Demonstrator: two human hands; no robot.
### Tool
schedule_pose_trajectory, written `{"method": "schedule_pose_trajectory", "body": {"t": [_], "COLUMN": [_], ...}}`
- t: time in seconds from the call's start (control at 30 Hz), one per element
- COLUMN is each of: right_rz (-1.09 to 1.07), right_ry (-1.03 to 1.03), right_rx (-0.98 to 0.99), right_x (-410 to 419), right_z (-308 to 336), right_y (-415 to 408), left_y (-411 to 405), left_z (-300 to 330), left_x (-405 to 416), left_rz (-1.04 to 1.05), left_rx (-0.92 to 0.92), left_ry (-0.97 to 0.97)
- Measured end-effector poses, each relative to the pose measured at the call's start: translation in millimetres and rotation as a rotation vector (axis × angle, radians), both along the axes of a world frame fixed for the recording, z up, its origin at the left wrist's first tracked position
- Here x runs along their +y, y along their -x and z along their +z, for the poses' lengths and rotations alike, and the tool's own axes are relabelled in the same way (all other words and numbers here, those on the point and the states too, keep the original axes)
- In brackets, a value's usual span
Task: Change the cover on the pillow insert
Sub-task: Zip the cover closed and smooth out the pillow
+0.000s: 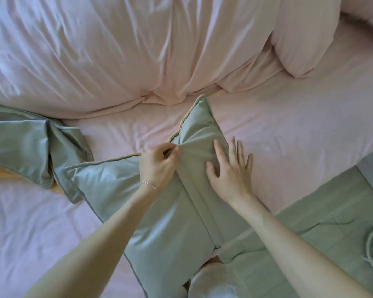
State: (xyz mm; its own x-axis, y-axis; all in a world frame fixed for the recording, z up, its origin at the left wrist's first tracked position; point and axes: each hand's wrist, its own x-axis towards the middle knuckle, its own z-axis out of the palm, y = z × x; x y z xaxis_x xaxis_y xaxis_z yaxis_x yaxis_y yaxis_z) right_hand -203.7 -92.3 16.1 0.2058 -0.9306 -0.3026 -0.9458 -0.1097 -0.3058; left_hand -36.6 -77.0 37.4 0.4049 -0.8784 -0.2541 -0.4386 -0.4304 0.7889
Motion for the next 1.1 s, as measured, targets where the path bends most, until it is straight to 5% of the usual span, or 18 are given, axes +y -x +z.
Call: {"method": "schedule_pose_trajectory", "body": {"t": [0.2, 0.33, 0.6, 0.73, 0.9, 1.0, 1.1], "right_rz": [0.025, 0.144, 0.506, 0.552, 0.573, 0.651, 0.704], "right_ry": [-0.003, 0.025, 0.014, 0.072, 0.074, 0.045, 0.017], "right_rx": [-0.128, -0.211, 0.028, 0.112, 0.039, 0.103, 0.184], "right_x": [-20.9, -29.8, 11.8, 7.6, -33.0, -47.4, -37.8], "right_z": [24.7, 29.3, -3.1, -3.0, -17.3, -31.4, -36.1], "right_y": [-34.5, -64.6, -101.9, -116.1, -138.9, -143.0, -131.9], "left_y": [-4.1, -14.2, -55.9, -78.9, -86.4, -77.7, -64.9], "left_z": [25.6, 15.7, -7.9, -20.4, -44.3, -66.8, -77.5], "left_x": [21.3, 39.7, 93.1, 79.0, 29.1, 23.8, 35.3], "left_rz": [0.635, 0.880, 0.538, 0.168, -0.148, -0.153, -0.155], "left_rx": [0.723, 0.840, -0.071, -0.506, -0.431, -0.465, -0.568], "left_ry": [-0.007, 0.042, -0.333, -0.153, -0.132, -0.257, -0.180]}}
